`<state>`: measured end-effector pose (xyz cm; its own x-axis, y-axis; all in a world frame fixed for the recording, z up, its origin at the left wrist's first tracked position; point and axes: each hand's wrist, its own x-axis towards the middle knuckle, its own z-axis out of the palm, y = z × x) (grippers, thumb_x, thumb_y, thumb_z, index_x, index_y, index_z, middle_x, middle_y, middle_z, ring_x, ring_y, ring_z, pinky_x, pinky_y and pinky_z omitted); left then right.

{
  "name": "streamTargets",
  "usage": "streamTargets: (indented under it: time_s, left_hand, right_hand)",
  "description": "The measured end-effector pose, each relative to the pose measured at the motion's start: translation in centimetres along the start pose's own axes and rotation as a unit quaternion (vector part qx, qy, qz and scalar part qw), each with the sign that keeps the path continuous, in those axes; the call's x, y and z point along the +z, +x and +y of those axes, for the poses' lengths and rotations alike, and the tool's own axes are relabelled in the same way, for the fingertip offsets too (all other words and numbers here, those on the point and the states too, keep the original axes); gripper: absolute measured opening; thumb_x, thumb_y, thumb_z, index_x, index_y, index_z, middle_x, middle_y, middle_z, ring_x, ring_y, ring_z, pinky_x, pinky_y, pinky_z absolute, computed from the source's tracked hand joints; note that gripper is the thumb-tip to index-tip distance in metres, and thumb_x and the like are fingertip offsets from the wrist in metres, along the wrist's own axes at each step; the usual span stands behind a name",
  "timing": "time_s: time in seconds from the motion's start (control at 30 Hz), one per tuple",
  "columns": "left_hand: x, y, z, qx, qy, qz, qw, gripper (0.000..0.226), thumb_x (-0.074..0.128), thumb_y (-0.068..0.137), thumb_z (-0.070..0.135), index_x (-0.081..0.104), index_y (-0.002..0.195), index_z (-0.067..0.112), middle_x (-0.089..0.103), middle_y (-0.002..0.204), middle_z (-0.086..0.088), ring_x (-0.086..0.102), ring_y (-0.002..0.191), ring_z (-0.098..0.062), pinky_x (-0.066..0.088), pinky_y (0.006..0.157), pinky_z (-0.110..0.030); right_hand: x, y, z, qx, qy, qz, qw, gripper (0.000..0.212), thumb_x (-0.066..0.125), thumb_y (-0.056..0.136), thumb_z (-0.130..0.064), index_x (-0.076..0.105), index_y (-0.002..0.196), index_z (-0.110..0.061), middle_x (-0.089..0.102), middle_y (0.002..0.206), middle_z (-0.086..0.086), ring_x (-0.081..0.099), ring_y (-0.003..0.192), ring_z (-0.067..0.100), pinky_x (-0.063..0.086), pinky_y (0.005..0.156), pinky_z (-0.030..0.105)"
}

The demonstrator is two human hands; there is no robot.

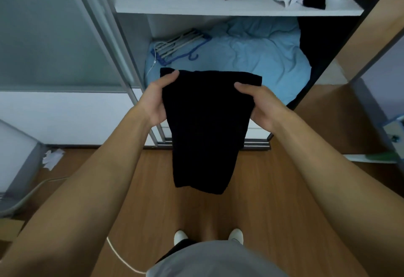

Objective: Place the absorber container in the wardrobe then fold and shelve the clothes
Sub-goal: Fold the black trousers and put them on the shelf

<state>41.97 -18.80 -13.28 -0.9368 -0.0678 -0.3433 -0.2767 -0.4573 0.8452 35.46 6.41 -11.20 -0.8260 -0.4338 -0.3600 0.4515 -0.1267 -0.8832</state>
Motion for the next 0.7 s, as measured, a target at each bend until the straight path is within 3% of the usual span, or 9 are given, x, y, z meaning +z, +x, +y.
streamTargets:
  time_s: [0.13,0.27,0.37,0.43,0.57,0.7]
  left_hand:
    - [0.1,-0.4,-1.1,-0.026,0.096,0.032,0.994,0.028,0.067,0.093,0.033,0.073,0.113,0.014,0.077,0.105,-0.004,0.074,0.089,-0.015,0.058,0.069,-0.022]
    - [-0.2,-0.7,0.0,0.006,0.038,0.01,0.999,0.03,0.055,0.099,0.018,0.067,0.123,0.004,0.076,0.103,-0.005,0.073,0.089,-0.015,0.058,0.074,-0.024]
    - [0.7,-0.6,0.1,0.034,0.029,0.027,0.999,0.033,0.051,0.101,0.01,0.06,0.129,-0.003,0.076,0.099,-0.006,0.073,0.088,-0.017,0.059,0.074,-0.026]
    - [1.2,-0.4,-0.1,0.039,0.023,0.045,0.998,0.036,0.054,0.1,0.015,0.06,0.13,-0.003,0.075,0.098,-0.007,0.073,0.086,-0.018,0.059,0.071,-0.028]
    - [1.4,-0.2,-0.7,0.037,0.057,0.074,0.995,0.043,0.064,0.095,0.025,0.058,0.132,0.004,0.074,0.103,-0.007,0.073,0.089,-0.021,0.058,0.072,-0.03]
    - [1.7,0.4,-0.2,0.078,0.069,0.153,0.983,0.047,0.063,0.095,0.012,0.048,0.138,0.02,0.073,0.103,-0.003,0.076,0.081,-0.017,0.058,0.065,-0.026]
  right_hand:
    - [0.3,1.0,0.6,0.041,0.049,0.099,0.993,0.015,0.059,0.097,-0.011,0.068,0.107,-0.005,0.073,0.085,0.006,0.072,0.073,0.02,0.059,0.062,0.031]
    - [-0.1,1.1,0.7,0.066,0.171,0.044,0.982,0.013,0.058,0.097,-0.022,0.066,0.093,-0.012,0.069,0.083,0.003,0.069,0.075,0.019,0.06,0.077,0.032]
    - [-0.9,0.7,0.8,0.002,0.032,0.003,0.999,0.027,0.062,0.096,-0.024,0.069,0.114,-0.006,0.073,0.105,0.007,0.07,0.094,0.02,0.057,0.088,0.033]
    - [-1.1,0.5,1.3,-0.023,-0.037,0.006,0.999,0.032,0.063,0.097,-0.021,0.066,0.122,-0.002,0.073,0.105,0.007,0.07,0.095,0.02,0.057,0.085,0.032]
    - [-0.7,0.6,2.0,-0.031,-0.007,0.023,0.999,0.023,0.059,0.1,-0.017,0.068,0.114,-0.001,0.075,0.086,0.003,0.073,0.077,0.015,0.056,0.064,0.023]
    - [-0.3,0.8,1.8,-0.009,0.037,-0.02,0.999,0.027,0.063,0.095,-0.023,0.069,0.116,-0.005,0.075,0.094,0.004,0.073,0.086,0.017,0.058,0.07,0.026]
